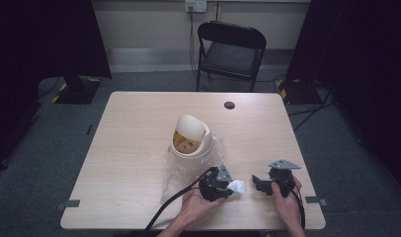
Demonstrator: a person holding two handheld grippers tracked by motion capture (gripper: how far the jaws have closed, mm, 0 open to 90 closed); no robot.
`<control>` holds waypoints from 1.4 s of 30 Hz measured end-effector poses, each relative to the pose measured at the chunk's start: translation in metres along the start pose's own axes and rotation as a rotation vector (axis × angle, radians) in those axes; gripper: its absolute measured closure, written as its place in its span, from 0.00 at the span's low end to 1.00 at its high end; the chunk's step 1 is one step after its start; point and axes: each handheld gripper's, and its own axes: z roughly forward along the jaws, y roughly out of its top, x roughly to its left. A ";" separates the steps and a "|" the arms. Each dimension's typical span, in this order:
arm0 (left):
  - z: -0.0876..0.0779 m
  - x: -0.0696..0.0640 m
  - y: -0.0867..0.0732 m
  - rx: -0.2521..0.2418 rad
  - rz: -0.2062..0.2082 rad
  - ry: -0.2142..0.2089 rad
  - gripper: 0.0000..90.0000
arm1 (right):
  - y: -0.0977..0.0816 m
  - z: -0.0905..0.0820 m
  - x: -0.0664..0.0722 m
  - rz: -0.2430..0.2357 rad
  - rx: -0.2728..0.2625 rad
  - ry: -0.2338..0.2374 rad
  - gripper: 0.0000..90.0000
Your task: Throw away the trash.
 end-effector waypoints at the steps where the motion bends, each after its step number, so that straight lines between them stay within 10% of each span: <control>1: -0.002 0.000 0.001 0.003 0.006 -0.003 0.84 | 0.000 0.000 0.000 -0.001 0.000 0.001 0.14; 18: -0.034 -0.003 0.007 -0.113 -0.009 -0.052 0.84 | 0.000 0.000 0.000 -0.001 0.000 0.002 0.14; 42: -0.114 0.010 0.001 -0.247 0.024 0.011 0.84 | 0.000 0.000 0.000 -0.001 0.000 0.002 0.14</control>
